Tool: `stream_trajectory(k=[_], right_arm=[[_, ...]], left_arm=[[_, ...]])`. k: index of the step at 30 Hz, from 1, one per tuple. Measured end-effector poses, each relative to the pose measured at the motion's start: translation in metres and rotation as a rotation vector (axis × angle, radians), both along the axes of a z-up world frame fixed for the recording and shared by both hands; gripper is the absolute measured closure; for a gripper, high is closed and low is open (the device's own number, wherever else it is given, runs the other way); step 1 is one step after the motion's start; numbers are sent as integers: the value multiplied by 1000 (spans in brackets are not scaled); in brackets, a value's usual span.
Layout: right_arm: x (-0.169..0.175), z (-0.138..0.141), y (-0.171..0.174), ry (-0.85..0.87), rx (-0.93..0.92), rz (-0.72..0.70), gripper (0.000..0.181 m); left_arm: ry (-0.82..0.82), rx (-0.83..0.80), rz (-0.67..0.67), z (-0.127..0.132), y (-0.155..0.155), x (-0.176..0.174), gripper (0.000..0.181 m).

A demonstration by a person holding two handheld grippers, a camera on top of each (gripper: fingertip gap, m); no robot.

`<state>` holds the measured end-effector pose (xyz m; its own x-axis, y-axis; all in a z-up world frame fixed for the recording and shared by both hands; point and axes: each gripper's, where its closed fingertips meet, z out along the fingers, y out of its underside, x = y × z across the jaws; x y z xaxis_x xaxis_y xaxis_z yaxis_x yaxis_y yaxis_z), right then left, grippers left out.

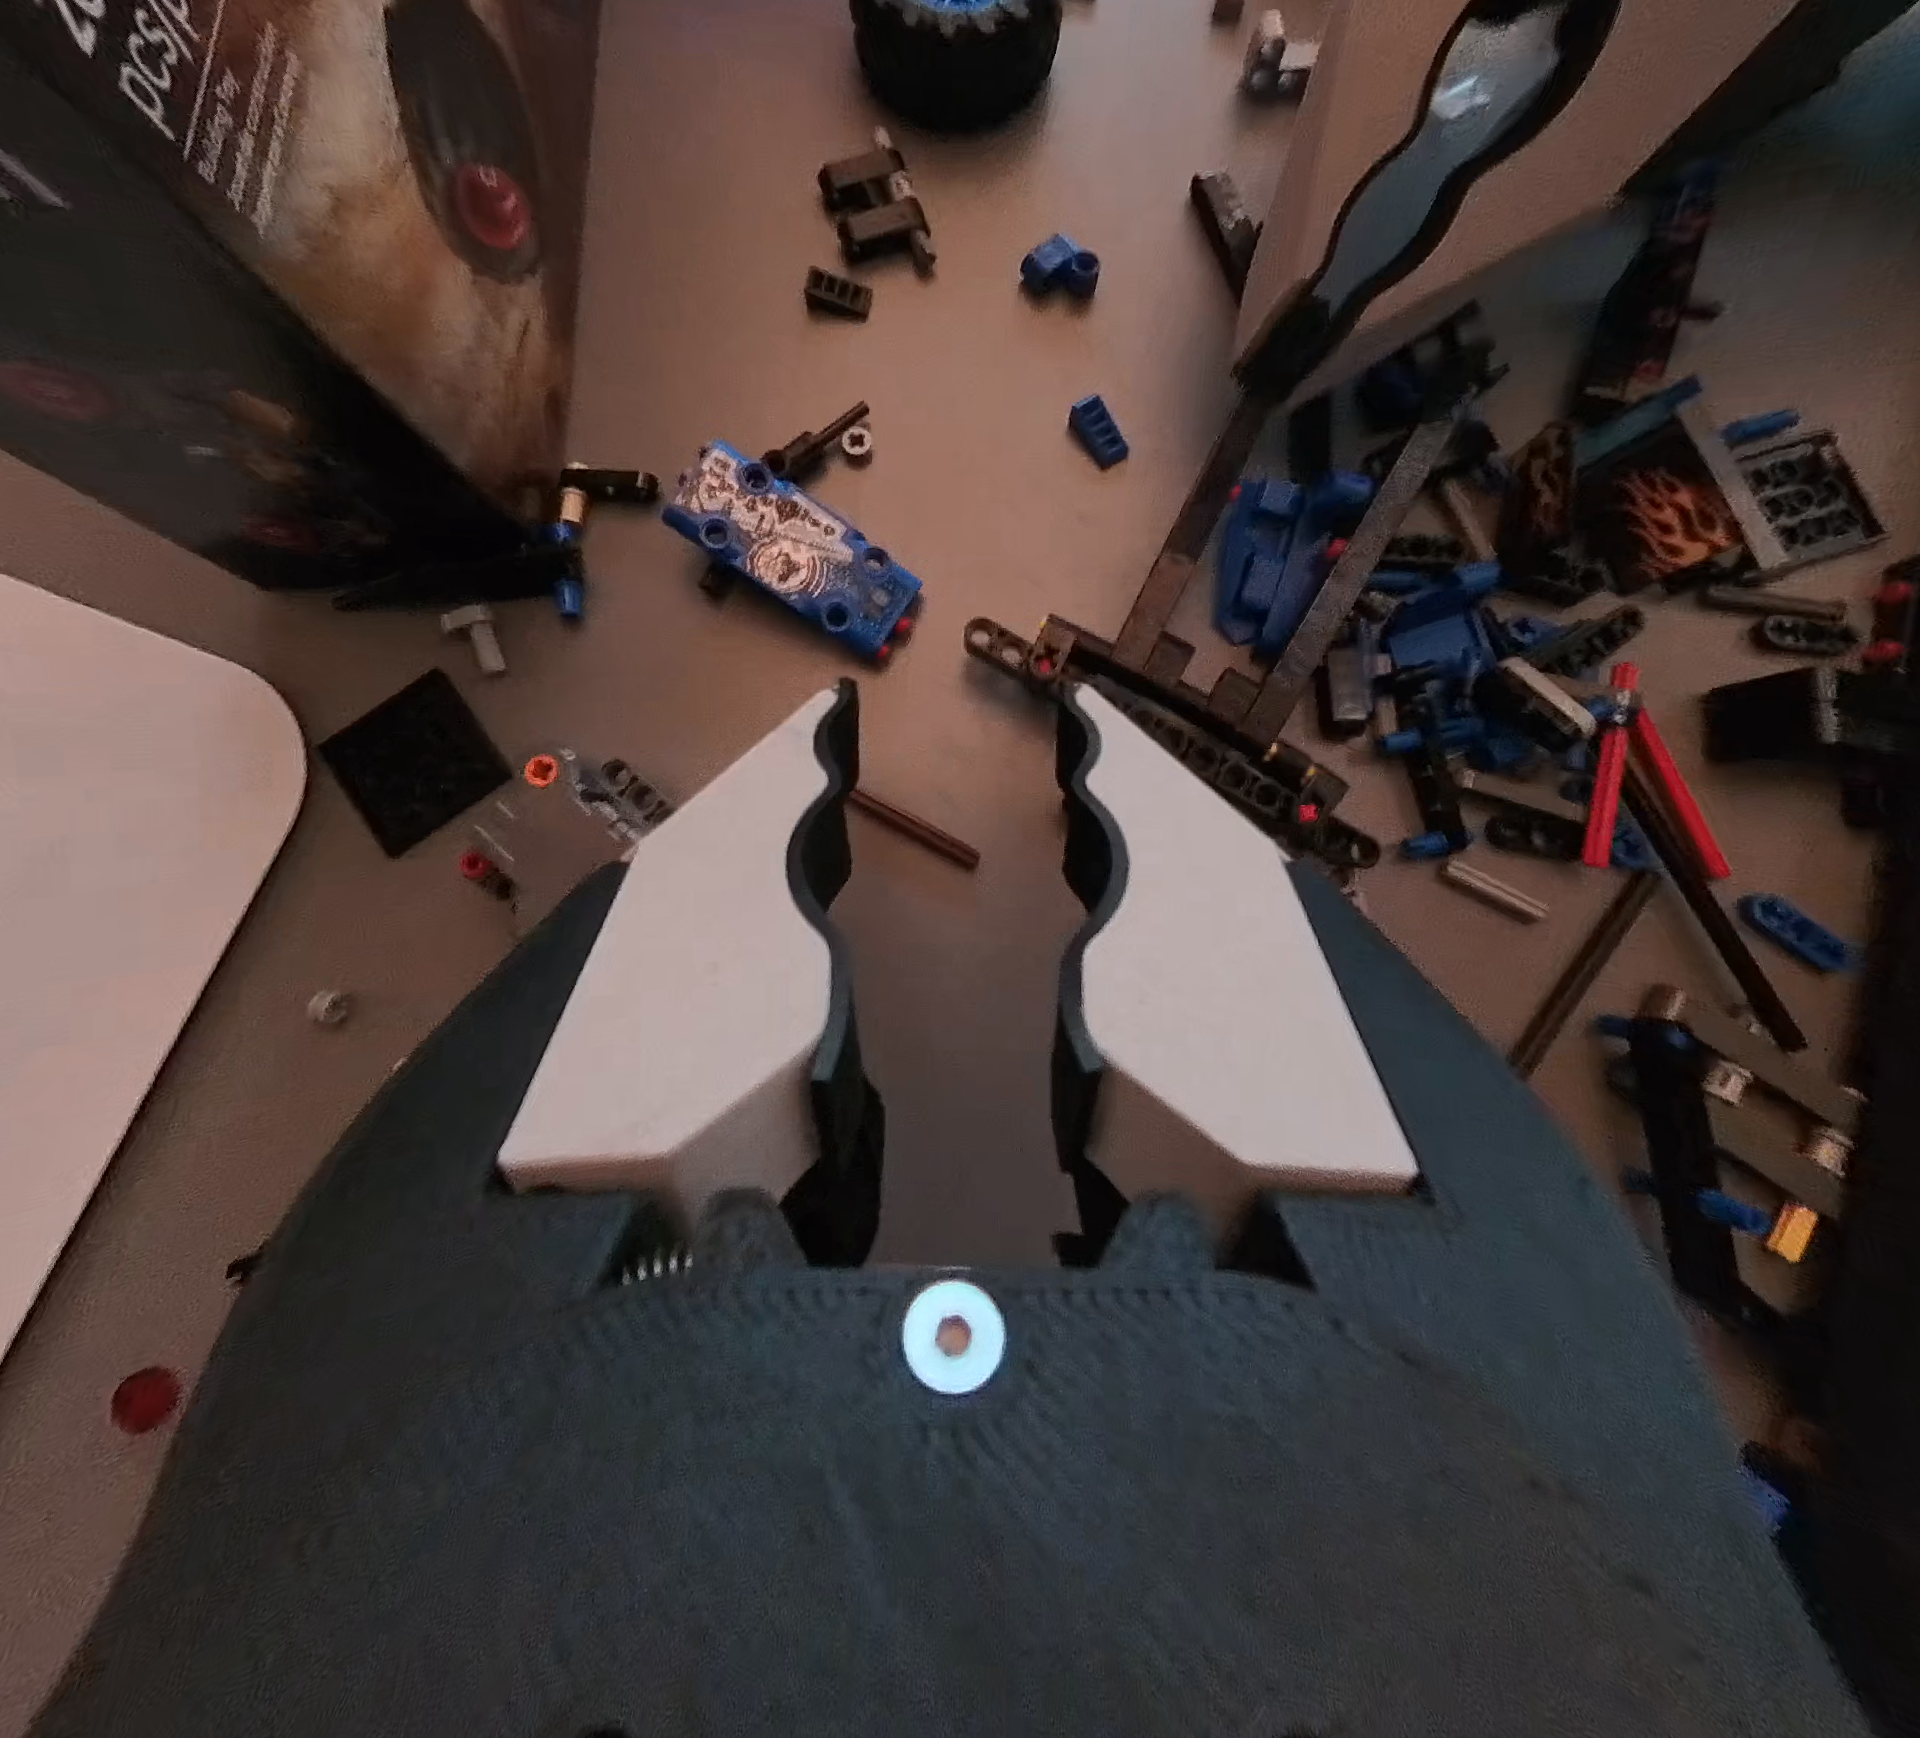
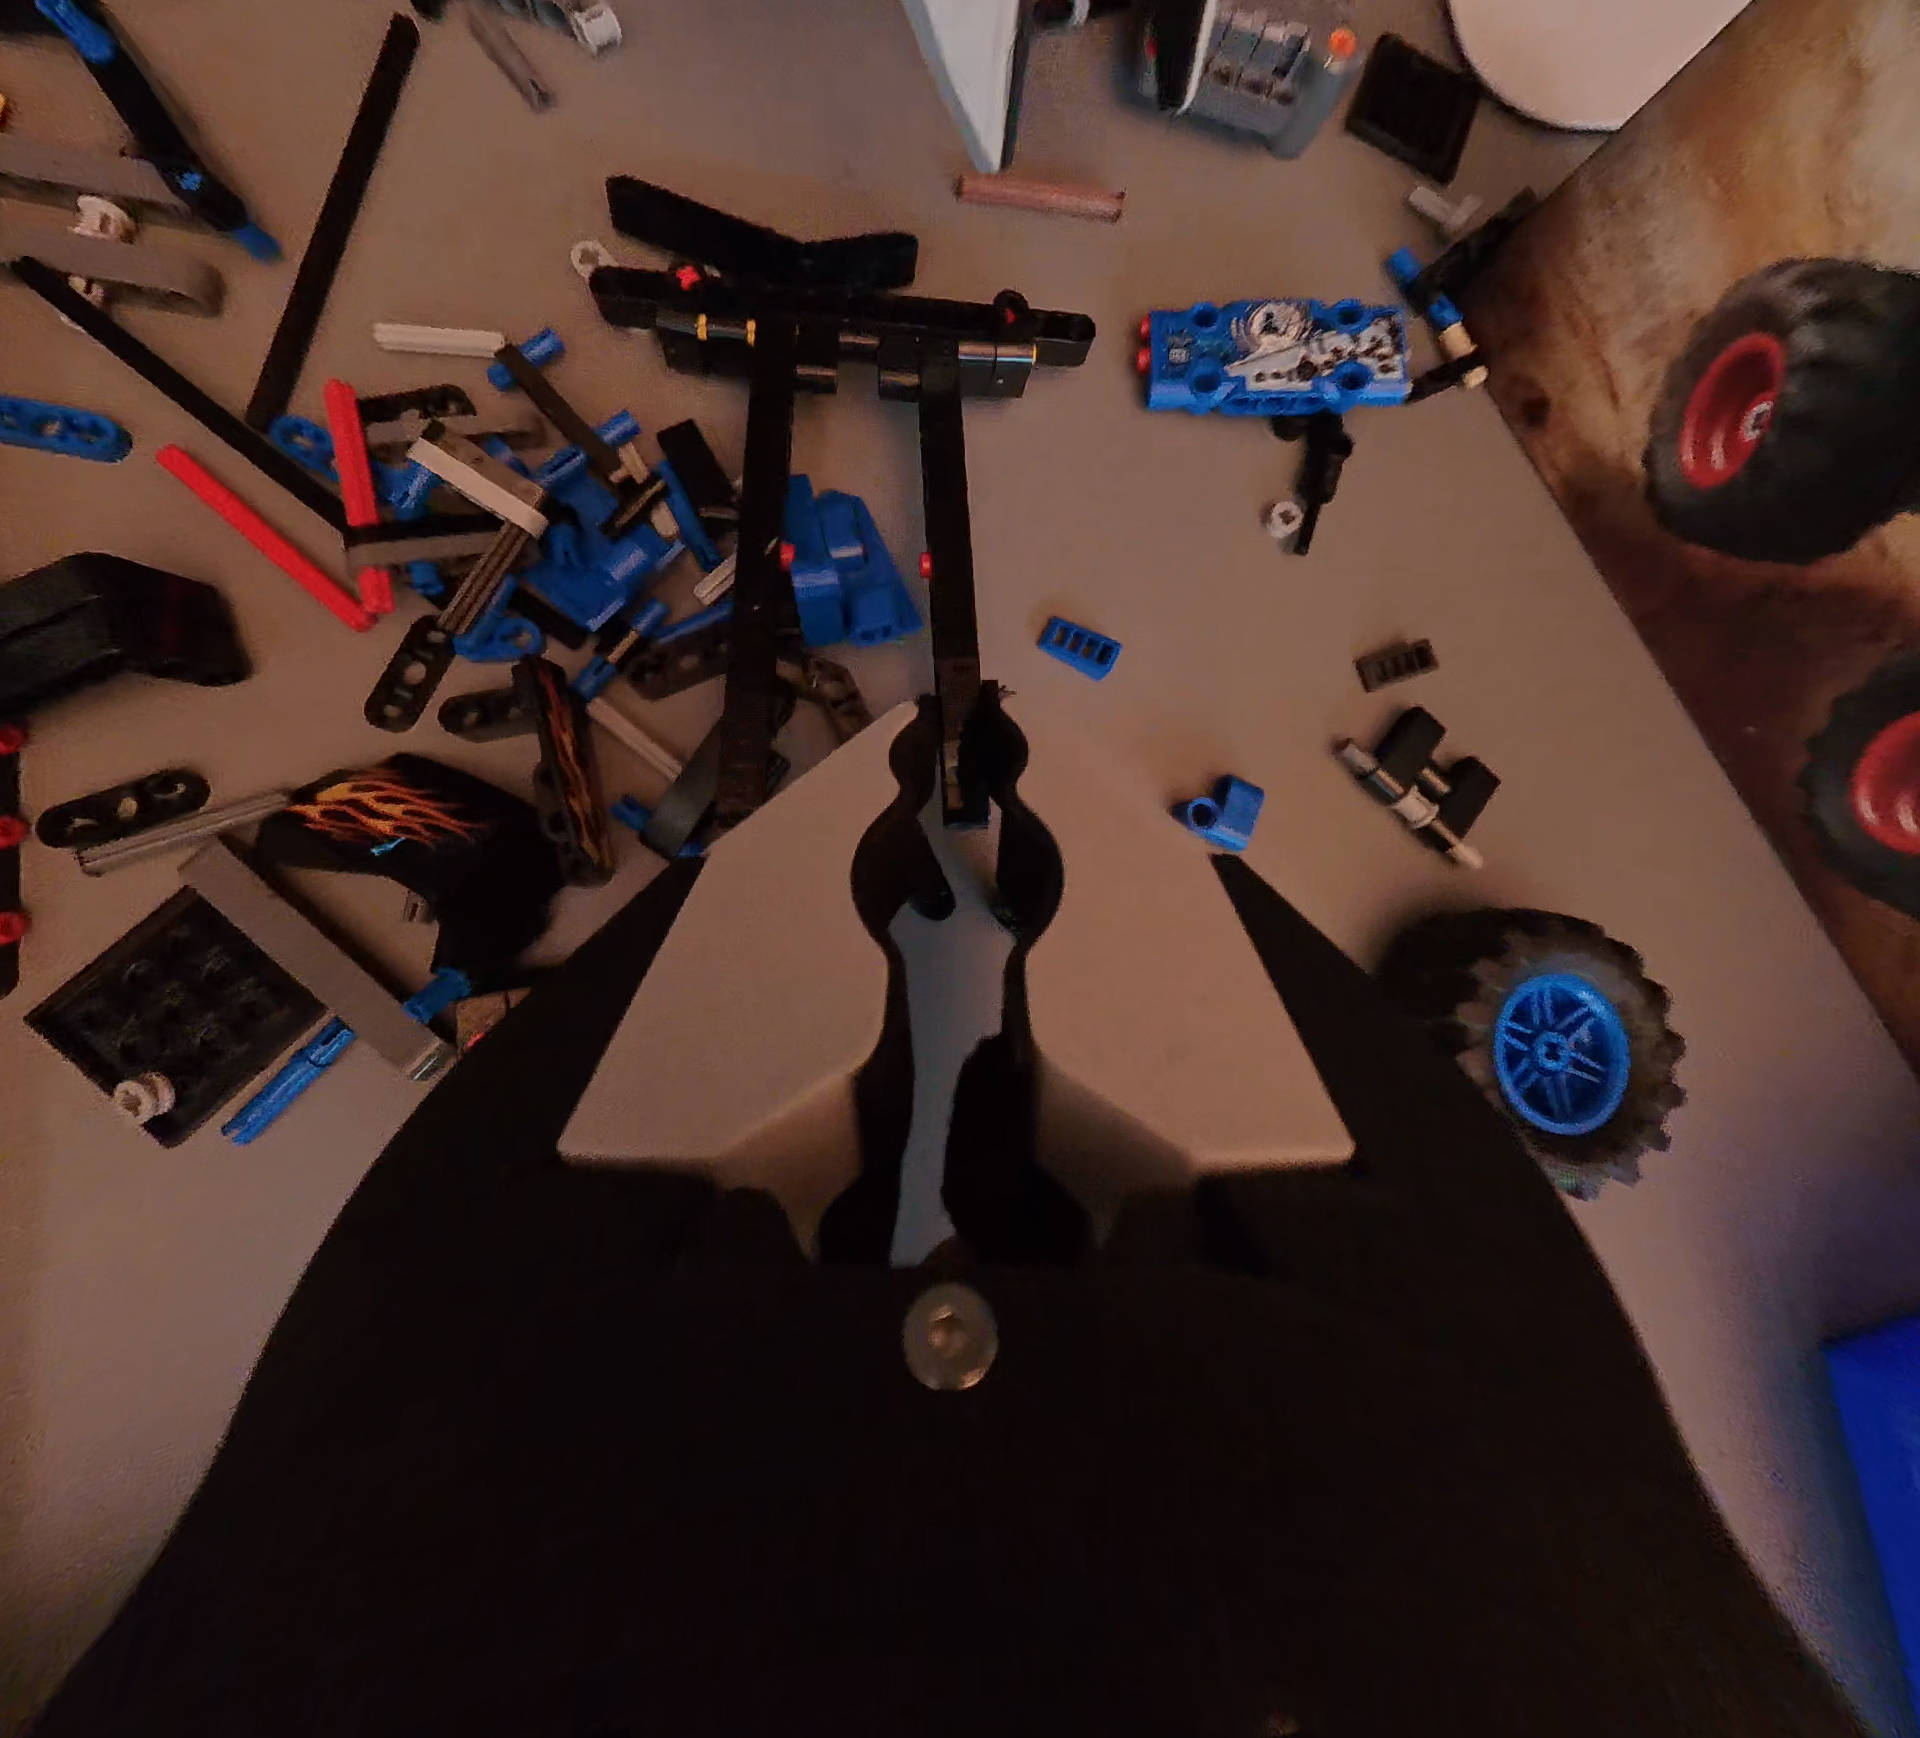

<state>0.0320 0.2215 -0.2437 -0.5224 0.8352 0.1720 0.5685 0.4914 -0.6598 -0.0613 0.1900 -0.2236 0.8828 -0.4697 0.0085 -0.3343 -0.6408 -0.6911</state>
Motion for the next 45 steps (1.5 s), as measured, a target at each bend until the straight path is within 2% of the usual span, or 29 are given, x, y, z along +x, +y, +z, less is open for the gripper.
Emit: stream_trajectory(k=[2,7,9,12,14,18,20,23,29,34,36,39,40,42,45], right_arm=[[-2,8,2,39,10,-4,176],[-7,24,10,123,8,-41,176],[-7,25,13,132,-6,-55,176],[-8,22,17,124,0,-70,175],[-8,21,17,122,-7,-70,175],[-8,19,17,111,7,-63,175],[-8,17,17,107,11,-60,175],[-7,16,15,101,20,-51,175],[-6,20,15,117,25,-48,175],[-5,24,15,121,12,-54,174],[-6,25,15,124,1,-63,167],[-6,31,18,144,25,-75,160],[-6,35,18,158,36,-77,160],[-6,42,17,186,46,-83,161],[-7,44,16,208,73,-79,163]], left_arm=[[14,0,-8,2,-4,-2,145],[33,85,26,33,-19,-21,144],[103,102,78,46,-34,-44,141],[116,115,119,60,-65,-65,139],[157,65,156,50,-89,-80,132],[270,-109,191,4,-133,-101,121],[274,-150,172,-12,-142,-97,118],[251,-147,142,-20,-144,-86,124],[243,-74,150,-7,-141,-88,127],[196,-10,274,19,-151,-117,126],[156,-37,307,15,-160,-128,125],[112,-100,334,-4,-172,-138,125],[114,-101,350,-9,-174,-142,124],[165,-87,393,-9,-177,-147,108],[260,13,407,15,-173,-132,109]])
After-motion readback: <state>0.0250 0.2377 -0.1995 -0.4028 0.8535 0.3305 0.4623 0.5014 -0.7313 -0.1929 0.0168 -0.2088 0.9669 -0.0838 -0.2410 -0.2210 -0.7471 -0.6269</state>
